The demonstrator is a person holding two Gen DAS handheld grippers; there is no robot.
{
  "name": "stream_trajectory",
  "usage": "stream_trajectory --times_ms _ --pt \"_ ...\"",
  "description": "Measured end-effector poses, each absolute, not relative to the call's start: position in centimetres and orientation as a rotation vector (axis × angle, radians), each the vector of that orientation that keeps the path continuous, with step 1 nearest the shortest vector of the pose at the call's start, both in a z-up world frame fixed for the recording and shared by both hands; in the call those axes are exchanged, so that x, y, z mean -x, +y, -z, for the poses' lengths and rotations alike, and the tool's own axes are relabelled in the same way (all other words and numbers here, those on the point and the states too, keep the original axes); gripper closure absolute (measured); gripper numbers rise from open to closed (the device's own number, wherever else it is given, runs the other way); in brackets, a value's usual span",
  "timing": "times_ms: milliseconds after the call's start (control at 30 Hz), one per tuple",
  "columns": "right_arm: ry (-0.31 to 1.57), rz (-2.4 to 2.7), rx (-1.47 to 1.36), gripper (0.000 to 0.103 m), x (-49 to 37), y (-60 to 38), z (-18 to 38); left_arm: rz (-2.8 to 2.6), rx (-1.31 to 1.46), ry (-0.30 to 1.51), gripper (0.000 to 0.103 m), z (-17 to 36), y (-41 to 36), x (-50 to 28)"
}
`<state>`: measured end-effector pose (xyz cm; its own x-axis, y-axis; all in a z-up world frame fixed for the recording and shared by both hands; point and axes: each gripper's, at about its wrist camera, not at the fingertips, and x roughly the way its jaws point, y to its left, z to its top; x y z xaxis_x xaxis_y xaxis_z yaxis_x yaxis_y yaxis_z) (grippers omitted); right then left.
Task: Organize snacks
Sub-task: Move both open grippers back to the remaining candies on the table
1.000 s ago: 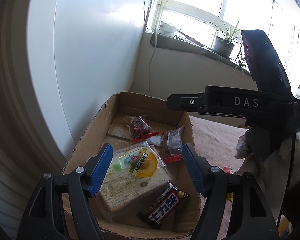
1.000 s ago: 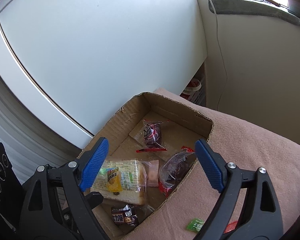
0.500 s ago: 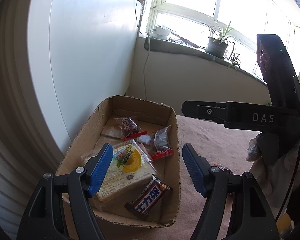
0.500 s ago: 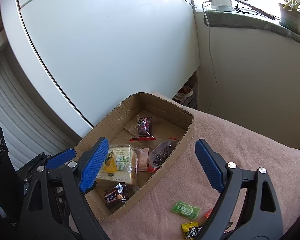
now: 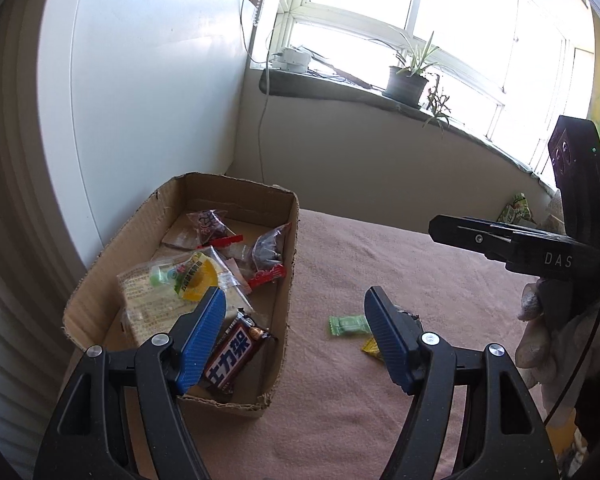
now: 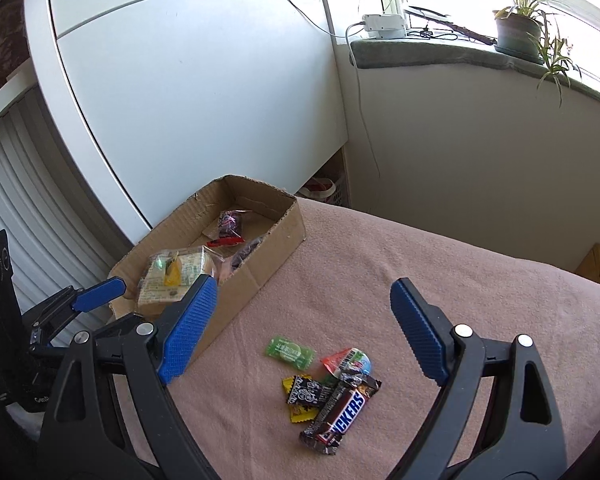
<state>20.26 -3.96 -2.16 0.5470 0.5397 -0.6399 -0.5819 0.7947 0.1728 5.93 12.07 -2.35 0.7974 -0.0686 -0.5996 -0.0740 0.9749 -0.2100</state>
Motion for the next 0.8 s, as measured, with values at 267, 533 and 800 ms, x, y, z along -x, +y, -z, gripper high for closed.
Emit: stream_trajectory --times_ms 267,533,800 --pt "0.804 -0.623 0.108 0.012 -19.1 -7.6 5.6 0.038 0.205 0.655 0.031 2.8 8.8 -5.0" --pt "0.935 -0.646 0.035 0.020 -19.5 -9.4 9.7 0.103 0.178 0.684 0.031 4.0 6.2 -4.8" --pt "1.039 -0.698 -0.024 0.038 -20.5 -8.7 12.2 0.180 0.153 0.725 0.055 5.4 4.2 -6.0"
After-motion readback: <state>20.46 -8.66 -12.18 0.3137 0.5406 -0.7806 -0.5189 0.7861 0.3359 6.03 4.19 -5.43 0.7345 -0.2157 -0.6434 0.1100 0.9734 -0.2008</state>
